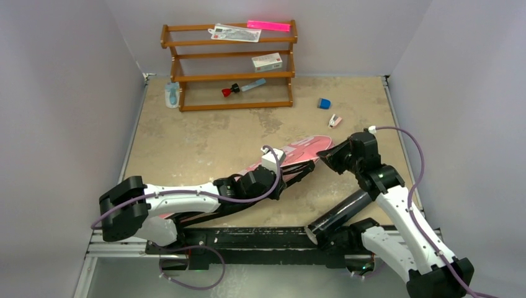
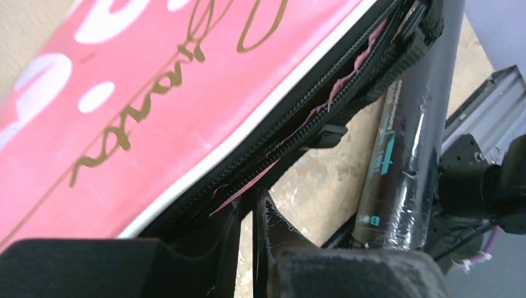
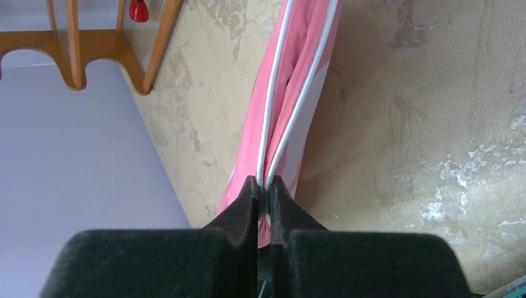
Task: Pack up the badminton gear
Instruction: Adjust the racket bag at the center of the board.
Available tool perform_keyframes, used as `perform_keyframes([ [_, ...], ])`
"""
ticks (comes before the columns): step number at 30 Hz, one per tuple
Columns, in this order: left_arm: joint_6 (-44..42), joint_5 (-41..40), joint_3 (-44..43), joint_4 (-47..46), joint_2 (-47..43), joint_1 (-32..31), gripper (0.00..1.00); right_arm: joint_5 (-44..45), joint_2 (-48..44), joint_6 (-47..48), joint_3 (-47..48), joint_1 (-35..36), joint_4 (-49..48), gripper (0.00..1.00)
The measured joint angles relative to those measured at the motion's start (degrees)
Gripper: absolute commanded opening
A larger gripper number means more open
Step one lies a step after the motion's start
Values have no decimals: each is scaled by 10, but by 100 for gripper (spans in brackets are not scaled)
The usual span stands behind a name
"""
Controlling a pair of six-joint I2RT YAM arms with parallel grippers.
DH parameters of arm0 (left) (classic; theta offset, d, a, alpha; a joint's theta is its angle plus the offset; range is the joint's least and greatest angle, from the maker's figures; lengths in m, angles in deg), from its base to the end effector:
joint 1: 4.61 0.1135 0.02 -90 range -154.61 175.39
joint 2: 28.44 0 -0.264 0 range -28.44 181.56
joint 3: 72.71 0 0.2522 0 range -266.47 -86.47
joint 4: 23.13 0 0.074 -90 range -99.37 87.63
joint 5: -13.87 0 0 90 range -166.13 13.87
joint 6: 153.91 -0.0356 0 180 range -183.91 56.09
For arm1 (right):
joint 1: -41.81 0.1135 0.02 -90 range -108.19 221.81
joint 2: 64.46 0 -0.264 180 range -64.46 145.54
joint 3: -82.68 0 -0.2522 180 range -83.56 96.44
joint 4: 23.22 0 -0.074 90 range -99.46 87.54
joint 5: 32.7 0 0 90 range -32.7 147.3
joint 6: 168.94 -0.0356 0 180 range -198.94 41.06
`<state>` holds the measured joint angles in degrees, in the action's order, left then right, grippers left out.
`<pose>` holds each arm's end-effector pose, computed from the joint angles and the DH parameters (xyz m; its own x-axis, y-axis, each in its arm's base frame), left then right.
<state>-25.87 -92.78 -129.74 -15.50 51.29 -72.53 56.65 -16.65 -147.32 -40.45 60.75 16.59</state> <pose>0.1218 -0.2732 0.2214 -0.6393 0.0054 -0.7689 0.5090 0.7525 -0.4179 0.1757 0.0607 0.2928 -0.4885 0.8152 -0.3113 0.3266 0.5016 0.8011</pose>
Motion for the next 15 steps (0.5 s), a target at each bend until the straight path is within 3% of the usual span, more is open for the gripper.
perform_keyframes([
  [4, -32, -35, -1, -11, 0, 0, 10, -5, -2, -2, -2, -1, -3, 0],
  [7, -57, -58, -2, -12, 0, 0, 0, -7, -2, -2, -2, -1, -7, 0],
  [15, -116, -75, -1, -65, 23, 0, 0, -12, -2, -3, -5, -2, -17, 0],
])
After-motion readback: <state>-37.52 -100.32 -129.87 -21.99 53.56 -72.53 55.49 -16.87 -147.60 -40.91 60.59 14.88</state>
